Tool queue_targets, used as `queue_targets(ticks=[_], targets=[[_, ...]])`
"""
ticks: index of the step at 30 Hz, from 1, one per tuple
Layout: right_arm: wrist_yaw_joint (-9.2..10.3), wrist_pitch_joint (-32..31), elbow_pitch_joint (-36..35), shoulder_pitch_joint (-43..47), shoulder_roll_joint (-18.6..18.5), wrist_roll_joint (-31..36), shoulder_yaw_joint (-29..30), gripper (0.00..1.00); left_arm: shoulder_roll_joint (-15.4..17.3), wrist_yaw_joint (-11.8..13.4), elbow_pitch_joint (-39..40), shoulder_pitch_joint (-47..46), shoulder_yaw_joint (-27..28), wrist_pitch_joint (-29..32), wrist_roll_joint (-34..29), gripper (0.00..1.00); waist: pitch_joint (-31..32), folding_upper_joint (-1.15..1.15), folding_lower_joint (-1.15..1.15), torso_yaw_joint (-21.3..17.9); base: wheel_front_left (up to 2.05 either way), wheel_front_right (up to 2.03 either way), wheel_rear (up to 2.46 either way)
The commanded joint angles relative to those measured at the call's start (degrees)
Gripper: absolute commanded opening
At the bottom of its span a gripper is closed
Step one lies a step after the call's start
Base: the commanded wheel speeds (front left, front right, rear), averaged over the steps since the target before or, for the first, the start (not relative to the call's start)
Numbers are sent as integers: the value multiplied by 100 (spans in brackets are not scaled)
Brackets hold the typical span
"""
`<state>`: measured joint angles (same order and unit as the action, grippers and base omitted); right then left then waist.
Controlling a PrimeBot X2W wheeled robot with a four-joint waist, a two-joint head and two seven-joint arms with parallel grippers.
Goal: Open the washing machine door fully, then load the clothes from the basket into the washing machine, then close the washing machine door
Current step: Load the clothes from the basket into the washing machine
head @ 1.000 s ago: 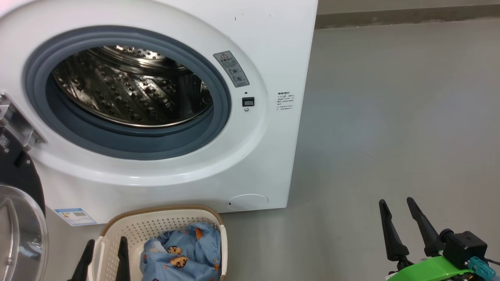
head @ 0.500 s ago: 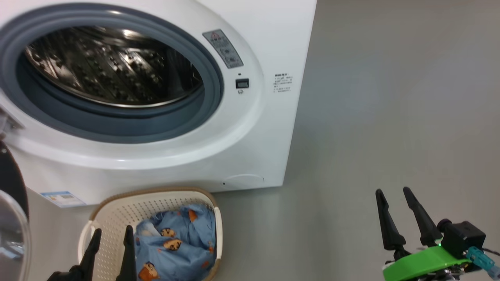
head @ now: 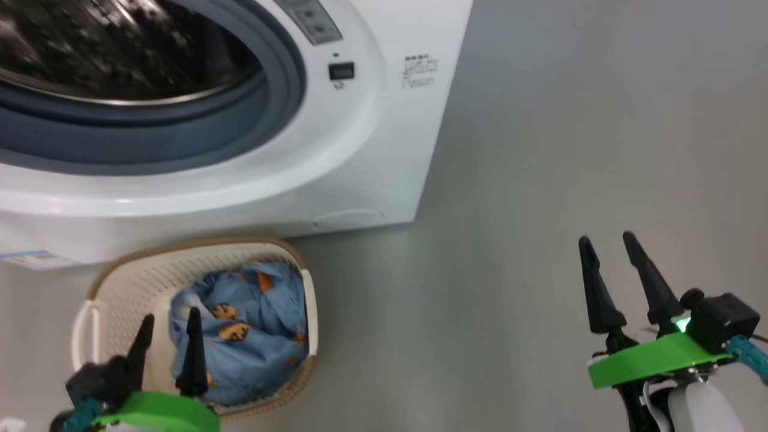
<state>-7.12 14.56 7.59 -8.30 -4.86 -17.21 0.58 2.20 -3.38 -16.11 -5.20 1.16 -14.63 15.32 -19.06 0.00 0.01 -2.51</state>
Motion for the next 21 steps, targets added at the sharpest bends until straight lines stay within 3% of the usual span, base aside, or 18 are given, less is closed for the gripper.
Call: queue_targets(ticks=[1,7,21], targets=[[-36,44,-189,-153,-35,-43,-147,100,67,0,-66,-229,232,-37,2,100,-606,0,-1,-276,0,0,0],[-36,44,-281,-415,9,-104,-160,100,67,-80,-796,-803,420,-37,-83,100,-1320,0,-1,-497,0,0,0],[-36,44,-427,-910,136,-224,-326,100,156,-124,-2171,-1650,1171,-37,-245,100,-2244,0,-1,-916,0,0,0]])
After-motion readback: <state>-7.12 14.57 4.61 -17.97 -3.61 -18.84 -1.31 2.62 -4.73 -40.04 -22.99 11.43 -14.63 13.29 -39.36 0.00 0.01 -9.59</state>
